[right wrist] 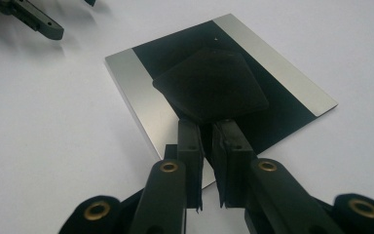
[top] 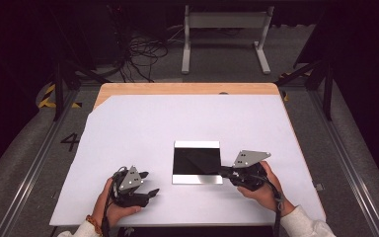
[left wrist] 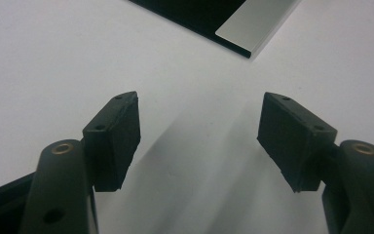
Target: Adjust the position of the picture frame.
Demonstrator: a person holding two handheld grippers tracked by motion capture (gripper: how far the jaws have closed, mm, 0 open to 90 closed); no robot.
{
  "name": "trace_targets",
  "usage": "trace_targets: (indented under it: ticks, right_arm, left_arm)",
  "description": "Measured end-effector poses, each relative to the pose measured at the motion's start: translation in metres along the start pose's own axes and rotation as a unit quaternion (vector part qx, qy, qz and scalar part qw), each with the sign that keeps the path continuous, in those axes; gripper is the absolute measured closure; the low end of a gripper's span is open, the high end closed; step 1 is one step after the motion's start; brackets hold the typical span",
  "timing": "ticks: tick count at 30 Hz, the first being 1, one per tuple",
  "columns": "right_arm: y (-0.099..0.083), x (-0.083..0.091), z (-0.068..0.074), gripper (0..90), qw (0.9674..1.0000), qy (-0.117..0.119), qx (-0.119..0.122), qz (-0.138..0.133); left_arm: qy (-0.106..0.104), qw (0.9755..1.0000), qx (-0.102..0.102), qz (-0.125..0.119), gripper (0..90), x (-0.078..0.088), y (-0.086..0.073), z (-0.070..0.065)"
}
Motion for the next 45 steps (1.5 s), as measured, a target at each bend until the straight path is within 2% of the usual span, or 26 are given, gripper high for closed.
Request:
trace_targets:
  ticks: [17,30,45]
  right_arm:
    - [0.015,0.001,-0.001,82.7,0.9997,-0.006,0.006,-0.025]
    - [0.019,0.001,-0.002,82.9,0.9995,-0.009,0.009,-0.029]
    - [0.020,0.001,-0.003,83.0,0.9994,-0.008,0.009,-0.031]
  left_arm:
    - [-0.001,1.0000,0.002,0.001,31.7,-0.001,0.000,-0.001]
    - [-0.002,1.0000,0.000,0.002,31.6,-0.002,0.000,-0.001]
    - [-0.003,0.9999,0.009,-0.011,31.6,0.001,0.002,0.003]
Point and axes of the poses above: each handheld gripper's, and its own axes: x roughly backward along the jaws, y roughly out of its top, z roughly to its left, the point moved 8 cm from there along -x, roughly forward along the jaws, and after that the axes turned 13 degrees about y, right-handed, at the moved point
